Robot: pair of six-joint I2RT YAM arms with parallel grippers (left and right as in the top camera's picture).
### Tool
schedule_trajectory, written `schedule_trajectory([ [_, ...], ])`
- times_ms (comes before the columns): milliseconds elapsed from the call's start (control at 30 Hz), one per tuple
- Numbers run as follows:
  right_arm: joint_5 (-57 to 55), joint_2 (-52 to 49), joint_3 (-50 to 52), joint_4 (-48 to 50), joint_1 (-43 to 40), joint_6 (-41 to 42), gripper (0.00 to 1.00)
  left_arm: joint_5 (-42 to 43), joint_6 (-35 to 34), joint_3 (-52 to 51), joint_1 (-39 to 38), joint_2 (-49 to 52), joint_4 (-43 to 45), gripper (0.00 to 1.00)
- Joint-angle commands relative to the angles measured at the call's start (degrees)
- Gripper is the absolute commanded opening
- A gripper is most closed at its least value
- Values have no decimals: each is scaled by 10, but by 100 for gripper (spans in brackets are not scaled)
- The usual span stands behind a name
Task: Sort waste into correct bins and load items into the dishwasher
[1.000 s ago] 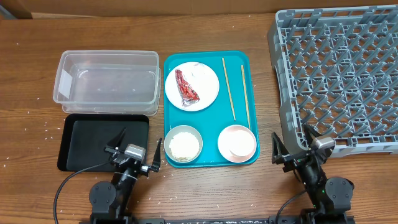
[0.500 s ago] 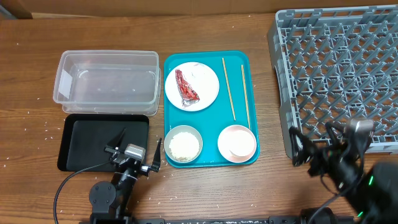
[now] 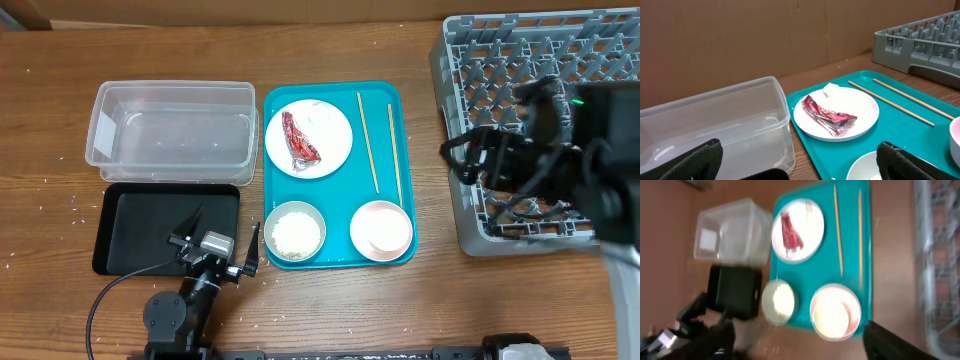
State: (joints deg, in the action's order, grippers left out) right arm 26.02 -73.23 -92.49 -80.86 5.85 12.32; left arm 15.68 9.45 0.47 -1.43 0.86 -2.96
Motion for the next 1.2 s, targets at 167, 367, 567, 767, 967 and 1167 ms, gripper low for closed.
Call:
schedule_trajectory([
  [167,-96,-82,134,19,144,81,73,4,8,-2,4,-6,1,100],
  [367,-170,-89,269,121,166,159,65,4,8,-2,4,-6,1,100],
  [567,-144,-89,360,208,168,143,46,4,8,-2,4,-5,1,100],
  [767,-144,-89,391,257,168,145,13,4,8,-2,4,-5,1,100],
  [967,-192,-73,324,218,165,135,4,4,8,-2,4,-5,1,100],
  [1167,-247,-43,200,174,165,111,4,4,8,-2,4,-5,1,100],
])
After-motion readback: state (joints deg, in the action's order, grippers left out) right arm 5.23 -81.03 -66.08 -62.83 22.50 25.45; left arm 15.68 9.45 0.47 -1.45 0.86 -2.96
